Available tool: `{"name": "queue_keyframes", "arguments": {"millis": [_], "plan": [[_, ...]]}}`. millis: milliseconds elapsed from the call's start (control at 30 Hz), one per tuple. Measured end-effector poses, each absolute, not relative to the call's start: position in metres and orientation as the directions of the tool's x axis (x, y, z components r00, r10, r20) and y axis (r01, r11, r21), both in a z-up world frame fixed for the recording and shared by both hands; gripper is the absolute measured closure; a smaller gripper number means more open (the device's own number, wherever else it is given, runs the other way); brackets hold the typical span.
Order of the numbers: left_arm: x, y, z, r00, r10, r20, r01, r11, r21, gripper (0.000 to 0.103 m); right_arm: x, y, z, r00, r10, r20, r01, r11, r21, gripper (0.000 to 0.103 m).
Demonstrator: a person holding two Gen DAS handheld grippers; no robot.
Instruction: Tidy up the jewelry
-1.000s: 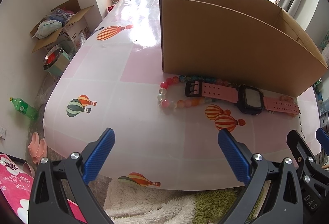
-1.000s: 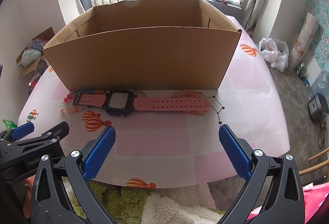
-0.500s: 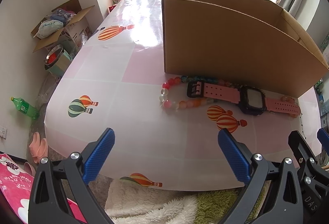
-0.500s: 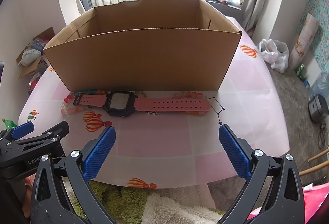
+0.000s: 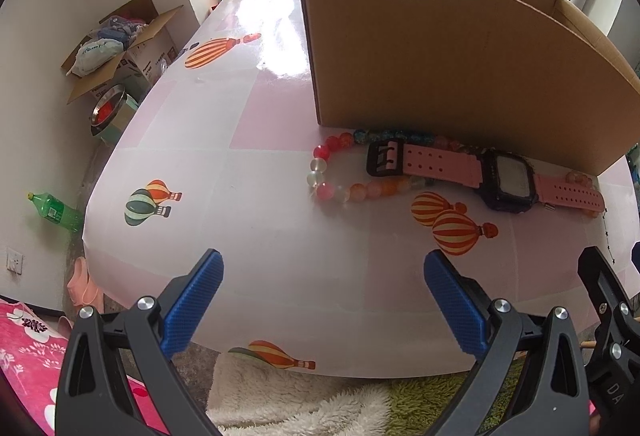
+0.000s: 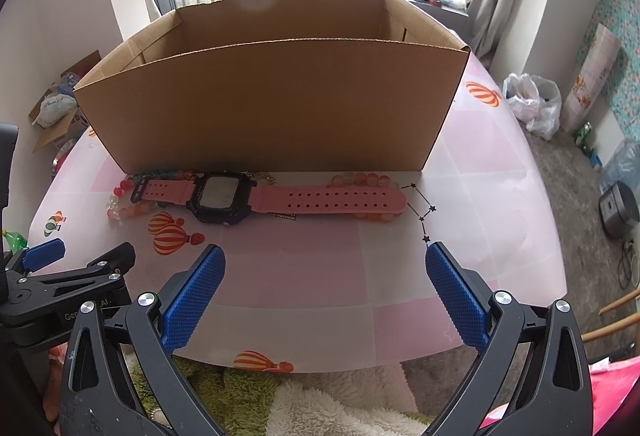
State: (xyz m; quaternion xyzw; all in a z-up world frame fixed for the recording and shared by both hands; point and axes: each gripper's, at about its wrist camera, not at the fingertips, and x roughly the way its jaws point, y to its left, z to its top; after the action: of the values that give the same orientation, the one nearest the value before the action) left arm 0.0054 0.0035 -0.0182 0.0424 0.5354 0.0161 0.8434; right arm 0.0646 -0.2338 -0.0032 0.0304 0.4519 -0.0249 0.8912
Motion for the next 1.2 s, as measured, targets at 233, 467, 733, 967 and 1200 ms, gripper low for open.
{"name": "queue_keyframes", "arguments": {"millis": [233, 467, 733, 967, 1200], "plan": [[0.011, 0.005, -0.026, 0.443, -0.001, -0.896, 0.105, 0.993, 0.051, 0.004, 0.068, -0.247, -0.013, 0.602, 0.024, -0.798, 0.037, 0.998, 0.058, 0.007], [0.014, 0.028, -0.017, 0.515, -0.283, -0.809, 0.176, 0.959, -0.223, 0.004, 0.062, -0.26, -0.007, 0.685, 0.086, -0.724, -0.048, 0.996, 0.073, 0.007], [0.024, 0.034, -0.007, 0.582, -0.252, -0.773, 0.221, 0.964, -0.147, 0.004, 0.072, -0.247, 0.008, 0.698, 0.276, -0.661, -0.303, 0.95, 0.076, 0.014], [0.018, 0.041, -0.009, 0.608, -0.263, -0.749, 0.259, 0.958, -0.125, 0.008, 0.096, -0.211, 0.001, 0.596, 0.361, -0.718, -0.512, 0.859, 0.008, 0.032], [0.011, 0.034, -0.01, 0.655, -0.253, -0.712, 0.317, 0.947, -0.044, 0.025, 0.123, -0.189, -0.012, 0.498, 0.312, -0.809, -0.596, 0.801, -0.058, 0.045]]}}
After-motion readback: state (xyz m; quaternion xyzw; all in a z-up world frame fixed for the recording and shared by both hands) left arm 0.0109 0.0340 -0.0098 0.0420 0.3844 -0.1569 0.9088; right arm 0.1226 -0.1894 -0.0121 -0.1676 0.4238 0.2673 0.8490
